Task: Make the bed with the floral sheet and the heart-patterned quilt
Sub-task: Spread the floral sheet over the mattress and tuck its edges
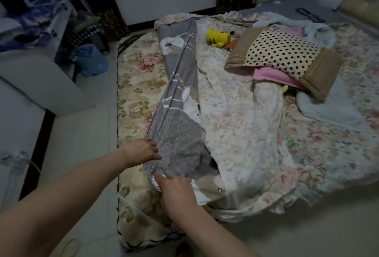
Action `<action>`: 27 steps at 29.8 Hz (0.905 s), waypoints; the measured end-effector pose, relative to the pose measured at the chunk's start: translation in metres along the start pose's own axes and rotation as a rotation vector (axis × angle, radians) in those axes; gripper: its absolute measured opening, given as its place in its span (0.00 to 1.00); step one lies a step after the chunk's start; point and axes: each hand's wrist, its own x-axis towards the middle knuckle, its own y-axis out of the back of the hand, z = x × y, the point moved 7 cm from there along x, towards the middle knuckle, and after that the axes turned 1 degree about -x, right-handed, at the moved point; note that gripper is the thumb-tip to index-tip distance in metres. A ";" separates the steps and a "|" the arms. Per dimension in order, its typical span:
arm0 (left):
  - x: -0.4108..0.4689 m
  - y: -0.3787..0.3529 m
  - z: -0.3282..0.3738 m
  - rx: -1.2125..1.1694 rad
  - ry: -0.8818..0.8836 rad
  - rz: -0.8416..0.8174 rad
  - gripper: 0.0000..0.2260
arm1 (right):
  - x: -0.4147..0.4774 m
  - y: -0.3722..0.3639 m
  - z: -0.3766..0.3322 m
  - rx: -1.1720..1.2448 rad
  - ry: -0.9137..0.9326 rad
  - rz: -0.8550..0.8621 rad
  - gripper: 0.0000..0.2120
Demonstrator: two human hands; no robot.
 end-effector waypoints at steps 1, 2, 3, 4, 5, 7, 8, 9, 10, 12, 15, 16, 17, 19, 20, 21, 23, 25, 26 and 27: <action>-0.010 -0.012 -0.004 -0.006 0.012 -0.005 0.16 | 0.006 -0.004 -0.008 0.030 0.019 -0.001 0.17; -0.015 -0.017 -0.005 -0.004 0.017 0.001 0.15 | 0.008 -0.009 -0.009 0.017 0.013 -0.015 0.20; -0.021 -0.025 -0.004 -0.001 0.024 -0.015 0.15 | 0.011 -0.012 -0.013 0.001 0.033 0.007 0.22; -0.029 -0.035 -0.004 0.003 0.029 -0.027 0.15 | 0.016 -0.020 -0.020 -0.001 0.039 -0.018 0.23; -0.035 -0.045 -0.003 -0.008 0.027 -0.043 0.16 | 0.019 -0.023 -0.029 -0.002 0.040 -0.010 0.24; -0.050 -0.072 0.000 -0.034 0.021 -0.057 0.16 | 0.027 -0.038 -0.052 0.055 0.016 -0.014 0.24; -0.053 -0.079 0.005 -0.044 0.027 -0.064 0.17 | 0.026 -0.048 -0.055 0.067 0.011 -0.049 0.23; -0.060 -0.090 0.011 -0.058 0.035 -0.068 0.17 | 0.027 -0.059 -0.064 0.058 -0.007 -0.083 0.22; -0.065 -0.100 0.016 -0.085 0.037 -0.057 0.18 | 0.028 -0.071 -0.071 0.054 -0.022 -0.108 0.20; -0.070 -0.115 0.030 -0.137 0.044 -0.078 0.18 | 0.029 -0.095 -0.073 0.071 -0.027 -0.157 0.17; -0.083 -0.162 0.046 -0.199 0.023 0.003 0.17 | 0.046 -0.143 -0.094 0.128 -0.019 -0.226 0.13; -0.084 -0.169 0.057 -0.190 0.004 -0.013 0.17 | 0.042 -0.155 -0.088 0.133 -0.049 -0.274 0.14; -0.085 -0.182 0.067 -0.182 -0.005 -0.008 0.18 | 0.041 -0.172 -0.086 0.164 -0.078 -0.314 0.14; -0.084 -0.213 0.079 -0.282 0.011 -0.005 0.22 | 0.045 -0.201 -0.087 0.218 -0.110 -0.372 0.16; -0.082 -0.229 0.085 -0.342 0.031 0.003 0.22 | 0.048 -0.215 -0.084 0.258 -0.131 -0.398 0.16; -0.080 -0.242 0.095 -0.362 0.039 -0.011 0.23 | 0.048 -0.229 -0.080 0.295 -0.157 -0.430 0.17; -0.082 -0.257 0.110 -0.386 0.058 -0.062 0.24 | 0.042 -0.254 -0.076 0.351 -0.228 -0.518 0.18; -0.075 -0.278 0.123 -0.445 0.045 -0.112 0.25 | 0.039 -0.280 -0.072 0.390 -0.298 -0.526 0.18; -0.068 -0.290 0.129 -0.486 0.049 -0.105 0.26 | 0.037 -0.288 -0.068 0.415 -0.346 -0.508 0.18; -0.059 -0.310 0.137 -0.519 0.057 -0.137 0.27 | 0.042 -0.308 -0.063 0.430 -0.359 -0.514 0.17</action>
